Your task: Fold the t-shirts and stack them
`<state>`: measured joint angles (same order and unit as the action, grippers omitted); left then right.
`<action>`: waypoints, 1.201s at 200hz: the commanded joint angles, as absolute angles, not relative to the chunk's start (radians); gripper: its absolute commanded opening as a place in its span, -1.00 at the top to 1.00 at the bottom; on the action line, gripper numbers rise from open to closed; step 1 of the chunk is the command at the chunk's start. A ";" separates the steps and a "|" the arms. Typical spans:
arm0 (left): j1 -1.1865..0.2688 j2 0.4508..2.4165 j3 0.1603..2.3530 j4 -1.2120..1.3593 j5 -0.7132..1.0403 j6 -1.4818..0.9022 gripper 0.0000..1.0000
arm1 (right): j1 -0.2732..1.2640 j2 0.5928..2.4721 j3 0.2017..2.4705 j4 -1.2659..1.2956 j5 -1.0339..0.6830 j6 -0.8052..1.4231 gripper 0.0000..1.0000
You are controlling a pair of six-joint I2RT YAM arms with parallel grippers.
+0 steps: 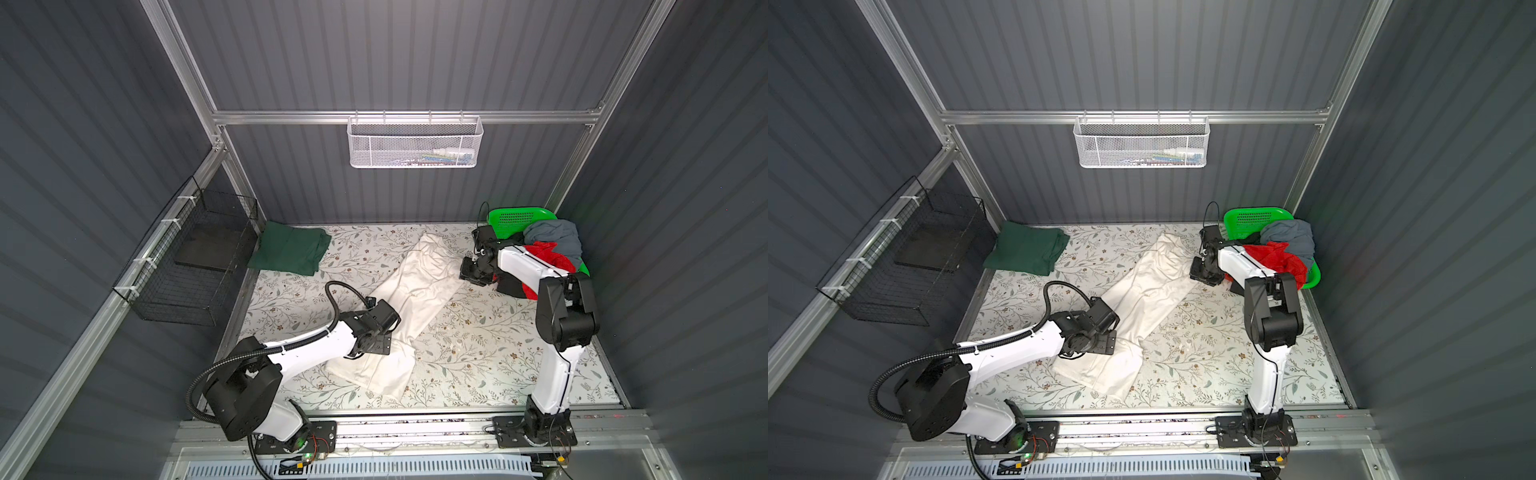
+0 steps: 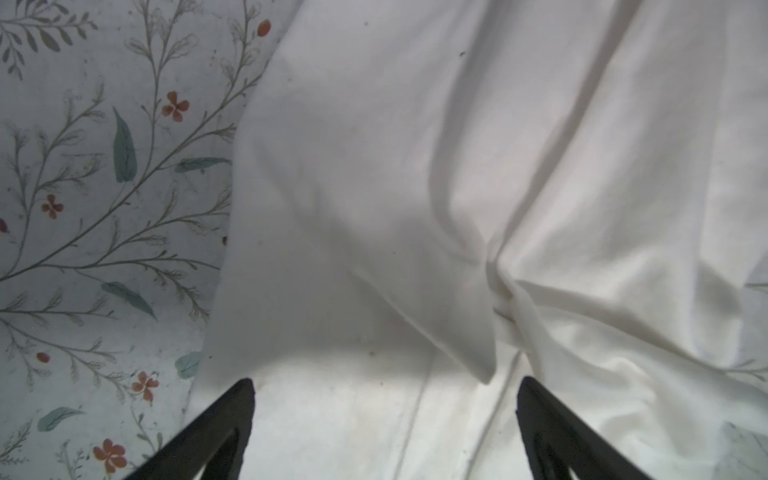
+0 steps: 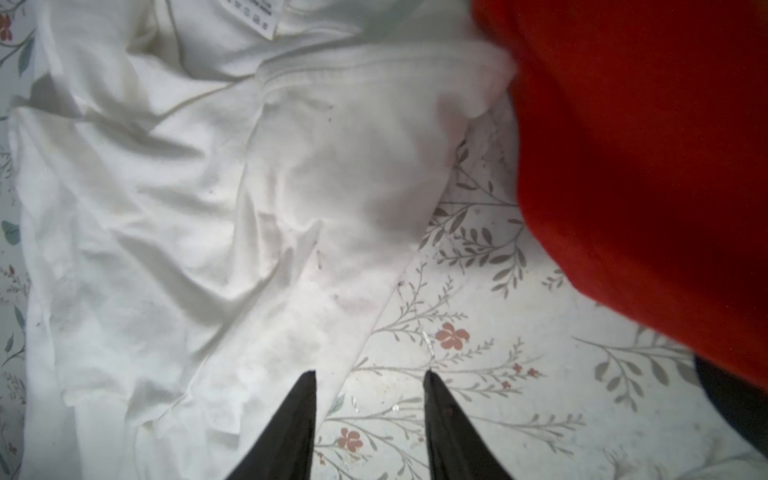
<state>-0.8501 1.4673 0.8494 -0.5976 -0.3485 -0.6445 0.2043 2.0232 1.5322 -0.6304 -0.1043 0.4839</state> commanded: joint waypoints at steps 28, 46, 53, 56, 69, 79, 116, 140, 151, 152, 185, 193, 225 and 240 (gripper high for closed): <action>-0.848 1.454 0.788 -0.584 -0.320 -0.698 -0.64 | 0.202 2.185 1.748 -0.760 -0.057 0.431 0.17; -0.847 1.463 0.756 -0.556 -0.289 -0.728 -0.58 | 0.202 2.239 1.831 -0.810 -0.033 0.388 0.23; -0.848 1.472 0.746 -0.544 -0.275 -0.741 -0.56 | 0.202 2.267 1.860 -0.825 -0.031 0.367 0.29; -0.848 1.478 0.744 -0.542 -0.270 -0.744 -0.54 | 0.201 2.280 1.878 -0.836 -0.031 0.356 0.31; -0.851 1.508 0.748 -0.540 -0.246 -0.761 -0.47 | 0.202 2.346 1.973 -0.914 -0.036 0.316 0.34; -0.864 1.534 0.766 -0.556 -0.240 -0.772 -0.43 | 0.204 2.391 2.038 -0.965 -0.031 0.286 0.35; -0.972 1.655 0.875 -0.618 -0.273 -0.804 -0.28 | 0.204 2.462 2.151 -1.021 -0.043 0.188 0.41; -1.032 1.770 0.983 -0.647 -0.259 -0.758 -0.15 | 0.201 2.535 2.285 -1.087 -0.058 0.139 0.41; -1.062 1.826 1.042 -0.670 -0.252 -0.737 -0.12 | 0.198 2.575 2.366 -1.128 -0.065 0.120 0.40; -1.065 1.831 1.045 -0.672 -0.251 -0.737 -0.11 | 0.198 2.580 2.373 -1.134 -0.065 0.120 0.40; -1.161 1.959 1.196 -0.701 -0.223 -0.666 -0.05 | 0.189 2.632 2.491 -1.160 -0.096 0.091 0.34; -1.172 1.974 1.219 -0.715 -0.228 -0.658 -0.05 | 0.187 2.629 2.491 -1.147 -0.103 0.086 0.32; -1.180 1.946 1.204 -0.701 -0.236 -0.655 -0.06 | 0.181 2.625 2.512 -1.130 -0.117 0.073 0.17; -1.180 1.891 1.183 -0.701 -0.266 -0.675 -0.11 | 0.179 2.604 2.513 -1.128 -0.122 0.077 -0.09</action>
<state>-1.1759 1.9095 1.2446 -0.6254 -0.2947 -0.6876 0.1856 2.6266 2.4874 -1.1057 -0.1001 0.0978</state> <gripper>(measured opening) 0.534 0.458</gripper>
